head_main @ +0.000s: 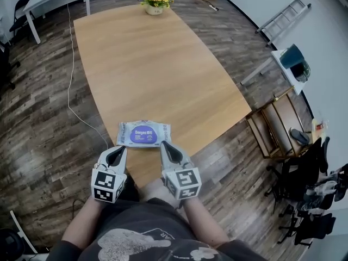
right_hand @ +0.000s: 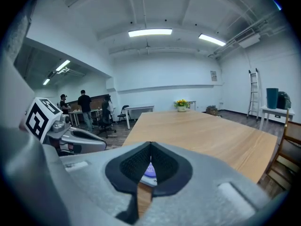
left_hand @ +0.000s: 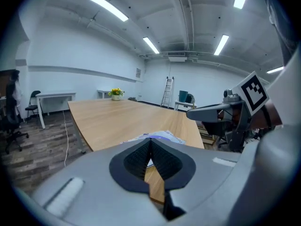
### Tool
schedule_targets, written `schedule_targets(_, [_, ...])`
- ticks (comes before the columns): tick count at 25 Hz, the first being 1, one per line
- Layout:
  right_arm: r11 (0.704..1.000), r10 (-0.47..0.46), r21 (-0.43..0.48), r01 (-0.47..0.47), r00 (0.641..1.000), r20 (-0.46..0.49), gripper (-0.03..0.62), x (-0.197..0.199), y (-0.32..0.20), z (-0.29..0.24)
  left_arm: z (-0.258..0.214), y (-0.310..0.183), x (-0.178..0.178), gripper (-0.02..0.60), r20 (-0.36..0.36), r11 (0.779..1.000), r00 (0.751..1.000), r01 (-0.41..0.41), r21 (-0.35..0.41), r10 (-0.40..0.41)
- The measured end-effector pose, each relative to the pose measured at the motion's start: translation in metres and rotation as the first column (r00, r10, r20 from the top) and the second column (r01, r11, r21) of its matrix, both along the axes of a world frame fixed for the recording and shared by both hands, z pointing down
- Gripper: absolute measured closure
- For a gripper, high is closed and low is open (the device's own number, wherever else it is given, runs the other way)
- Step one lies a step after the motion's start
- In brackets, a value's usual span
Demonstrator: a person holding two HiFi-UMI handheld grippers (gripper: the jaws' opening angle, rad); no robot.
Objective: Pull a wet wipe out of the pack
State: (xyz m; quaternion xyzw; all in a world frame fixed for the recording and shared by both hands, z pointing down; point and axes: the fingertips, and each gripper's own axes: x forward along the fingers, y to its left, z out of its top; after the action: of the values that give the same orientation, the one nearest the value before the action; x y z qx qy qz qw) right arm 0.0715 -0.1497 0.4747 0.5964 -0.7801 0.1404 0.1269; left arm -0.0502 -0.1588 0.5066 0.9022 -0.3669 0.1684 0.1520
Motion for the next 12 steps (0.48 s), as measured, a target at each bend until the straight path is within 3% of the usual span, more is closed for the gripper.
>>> schedule_targets(6, [1.0,-0.013,-0.027,0.012,0.999,-0.052,0.6,-0.004,-0.016,0.005,0.034,-0.007,0.013,0.563,0.038,0.995,0.997,-0.057,-0.086,0.061])
schedule_targets(9, [0.997,-0.055,-0.066,0.051,0.997,-0.059,0.6,-0.006,-0.021,0.014,0.043,-0.012,0.021,0.563,0.045,0.991,0.997,-0.059,-0.119,0.065])
schedule_targets(12, [0.992,-0.095,-0.086,0.091,0.994,-0.048,0.6,-0.007,-0.025,0.021,0.055,-0.021,0.023,0.563,0.1,0.987,0.994,-0.038,-0.154,0.053])
